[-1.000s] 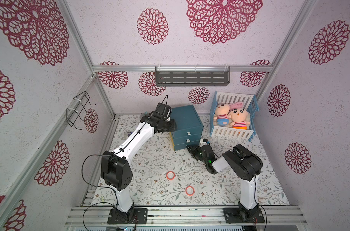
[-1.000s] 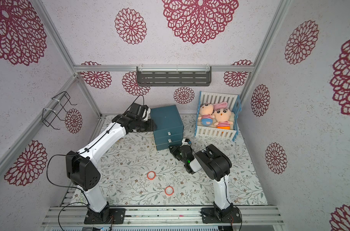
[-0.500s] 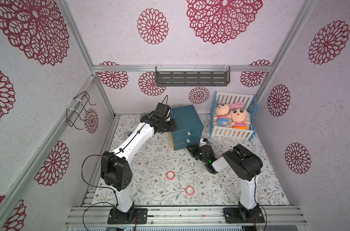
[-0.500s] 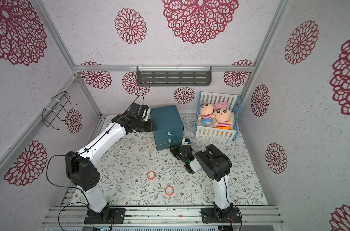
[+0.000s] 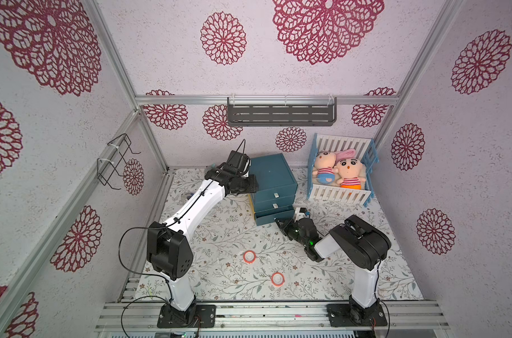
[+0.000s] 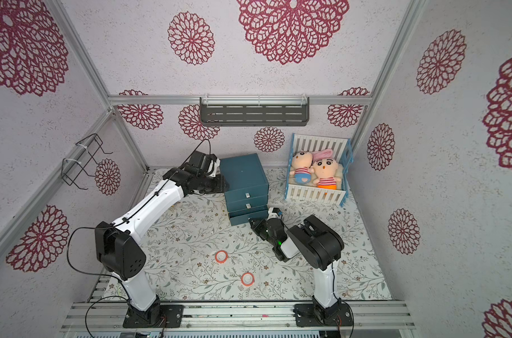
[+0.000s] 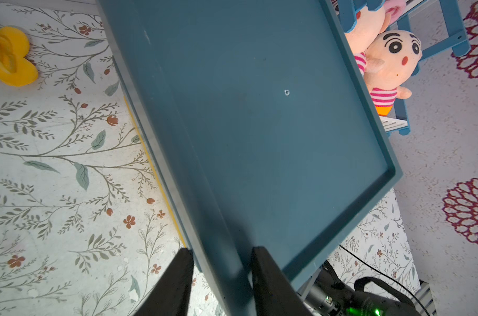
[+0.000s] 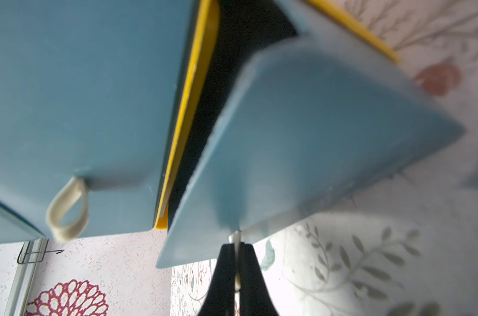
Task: Place the transparent tape into the drawer according to color
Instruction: Open the drawer in the storage box.
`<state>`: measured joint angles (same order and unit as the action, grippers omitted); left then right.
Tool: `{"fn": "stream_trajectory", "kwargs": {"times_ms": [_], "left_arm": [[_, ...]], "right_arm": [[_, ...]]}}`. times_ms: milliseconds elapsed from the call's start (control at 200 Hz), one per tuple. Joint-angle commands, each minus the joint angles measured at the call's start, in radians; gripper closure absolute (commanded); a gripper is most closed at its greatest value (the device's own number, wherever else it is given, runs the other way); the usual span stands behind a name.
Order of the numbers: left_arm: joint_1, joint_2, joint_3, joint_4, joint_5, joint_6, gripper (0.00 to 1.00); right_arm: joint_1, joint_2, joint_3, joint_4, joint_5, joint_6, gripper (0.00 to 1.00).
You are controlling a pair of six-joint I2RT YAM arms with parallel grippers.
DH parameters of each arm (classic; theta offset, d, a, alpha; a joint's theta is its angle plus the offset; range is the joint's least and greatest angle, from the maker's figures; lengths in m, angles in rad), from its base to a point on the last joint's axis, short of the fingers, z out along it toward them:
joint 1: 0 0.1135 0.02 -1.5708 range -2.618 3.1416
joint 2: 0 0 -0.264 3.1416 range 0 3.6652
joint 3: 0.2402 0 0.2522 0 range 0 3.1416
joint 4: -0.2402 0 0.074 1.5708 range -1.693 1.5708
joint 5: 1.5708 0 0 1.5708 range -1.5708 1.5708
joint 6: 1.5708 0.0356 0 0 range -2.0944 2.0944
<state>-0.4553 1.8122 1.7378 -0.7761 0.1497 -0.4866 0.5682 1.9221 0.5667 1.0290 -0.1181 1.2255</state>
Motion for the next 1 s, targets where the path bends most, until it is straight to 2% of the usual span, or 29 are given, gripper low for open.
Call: {"fn": "stream_trajectory", "kwargs": {"times_ms": [0, 566, 891, 991], "left_arm": [[0.003, -0.028, -0.007, -0.011, 0.011, 0.011, 0.59], [0.003, -0.034, -0.004, -0.014, 0.007, 0.012, 0.58], [0.002, -0.037, -0.004, -0.015, 0.005, 0.013, 0.58], [0.003, -0.043, -0.004, -0.015, 0.004, 0.012, 0.58]], "right_arm": [[0.025, -0.079, -0.037, 0.003, 0.033, 0.006, 1.0], [0.137, -0.261, -0.184, -0.097, 0.116, 0.043, 1.0], [0.153, -0.278, -0.194, -0.118, 0.124, 0.036, 1.0], [0.16, -0.305, -0.198, -0.134, 0.135, 0.025, 0.7]]}}
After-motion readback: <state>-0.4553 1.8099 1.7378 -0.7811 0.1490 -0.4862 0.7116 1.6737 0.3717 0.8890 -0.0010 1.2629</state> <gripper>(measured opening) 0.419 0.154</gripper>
